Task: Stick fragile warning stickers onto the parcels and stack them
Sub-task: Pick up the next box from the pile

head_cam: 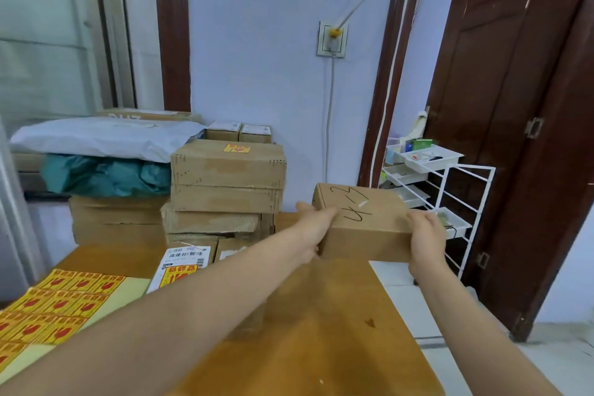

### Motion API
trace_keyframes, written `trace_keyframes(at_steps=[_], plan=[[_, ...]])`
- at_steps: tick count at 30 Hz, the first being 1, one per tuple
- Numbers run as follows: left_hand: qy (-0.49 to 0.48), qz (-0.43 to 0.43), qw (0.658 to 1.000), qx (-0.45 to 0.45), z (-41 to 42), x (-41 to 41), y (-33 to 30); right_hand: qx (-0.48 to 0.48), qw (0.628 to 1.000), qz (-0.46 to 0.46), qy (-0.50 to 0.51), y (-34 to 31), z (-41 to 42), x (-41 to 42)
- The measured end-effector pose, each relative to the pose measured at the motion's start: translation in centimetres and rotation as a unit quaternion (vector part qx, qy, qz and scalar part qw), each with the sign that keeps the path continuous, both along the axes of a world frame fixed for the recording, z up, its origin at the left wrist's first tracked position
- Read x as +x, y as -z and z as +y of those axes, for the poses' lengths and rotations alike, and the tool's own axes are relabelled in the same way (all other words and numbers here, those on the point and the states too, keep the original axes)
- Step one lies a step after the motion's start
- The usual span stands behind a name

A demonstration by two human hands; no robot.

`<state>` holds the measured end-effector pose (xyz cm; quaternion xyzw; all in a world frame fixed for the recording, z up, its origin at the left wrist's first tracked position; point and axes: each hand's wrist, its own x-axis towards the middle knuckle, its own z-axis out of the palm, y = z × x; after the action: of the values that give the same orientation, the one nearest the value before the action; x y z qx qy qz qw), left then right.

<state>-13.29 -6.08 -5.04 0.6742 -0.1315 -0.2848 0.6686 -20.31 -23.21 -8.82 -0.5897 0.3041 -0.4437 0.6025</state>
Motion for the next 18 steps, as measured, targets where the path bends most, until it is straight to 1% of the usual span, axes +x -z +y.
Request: trace_keyframes(at_steps=[4,8,10,13,18], plan=[[-0.041,-0.039,0.998,-0.03,1.1,-0.7,-2.1,-0.031,0.998,-0.039,-0.042,-3.3,2.4,-2.0],[-0.063,-0.027,0.996,-0.06,3.3,-1.2,-3.0,-0.047,0.994,-0.065,-0.071,-5.2,5.0,-2.9],[-0.067,-0.038,0.995,-0.069,4.9,-1.6,-3.1,-0.051,0.991,-0.081,-0.089,-5.5,6.6,-3.3],[-0.078,-0.078,0.991,-0.07,7.8,-2.3,-3.0,-0.069,0.986,-0.106,-0.108,-5.5,9.2,-4.1],[-0.116,-0.103,0.986,-0.065,13.4,-2.7,-2.2,-0.111,0.975,-0.12,-0.147,-4.2,14.1,-4.7]])
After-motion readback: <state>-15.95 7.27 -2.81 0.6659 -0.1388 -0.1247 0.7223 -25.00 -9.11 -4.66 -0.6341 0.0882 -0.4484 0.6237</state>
